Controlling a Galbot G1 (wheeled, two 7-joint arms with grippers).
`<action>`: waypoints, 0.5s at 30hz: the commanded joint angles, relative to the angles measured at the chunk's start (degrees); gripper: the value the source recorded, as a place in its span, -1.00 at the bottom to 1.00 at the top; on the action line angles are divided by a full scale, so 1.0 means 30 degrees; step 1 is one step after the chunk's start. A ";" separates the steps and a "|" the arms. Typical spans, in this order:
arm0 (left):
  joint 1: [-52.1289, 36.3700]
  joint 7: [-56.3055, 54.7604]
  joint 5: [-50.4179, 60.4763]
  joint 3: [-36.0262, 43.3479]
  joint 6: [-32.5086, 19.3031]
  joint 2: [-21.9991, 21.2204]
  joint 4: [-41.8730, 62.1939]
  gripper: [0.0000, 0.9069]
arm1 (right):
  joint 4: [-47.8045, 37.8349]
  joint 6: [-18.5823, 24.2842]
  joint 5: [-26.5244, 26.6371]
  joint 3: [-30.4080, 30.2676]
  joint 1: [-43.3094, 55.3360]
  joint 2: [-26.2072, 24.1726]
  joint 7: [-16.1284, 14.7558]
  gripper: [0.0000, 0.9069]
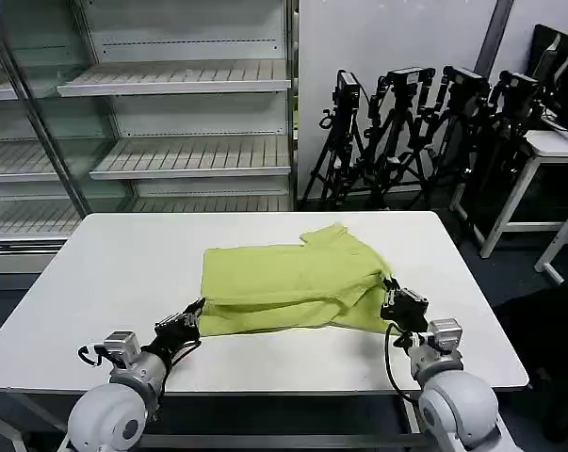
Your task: Fold and organize the clothes.
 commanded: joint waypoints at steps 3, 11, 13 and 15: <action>-0.0615 -0.0010 0.0596 0.0432 -0.0044 0.0049 0.1002 -0.91 | -0.2737 0.0008 -0.0415 -0.1231 0.1653 -0.0039 -0.0111 -1.00; -0.0909 -0.0076 0.0723 0.0583 -0.0033 0.0070 0.1274 0.98 | -0.2909 -0.0352 -0.0999 -0.1476 0.1188 0.0510 0.0117 1.00; -0.0858 -0.0083 0.0724 0.0589 0.0036 0.0046 0.1165 1.00 | -0.2838 -0.0358 -0.1109 -0.1350 0.0928 0.0635 0.0090 1.00; -0.0732 -0.0062 0.0749 0.0558 0.0072 0.0016 0.1029 1.00 | -0.2564 -0.0263 -0.1355 -0.1142 0.0472 0.0765 0.0058 1.00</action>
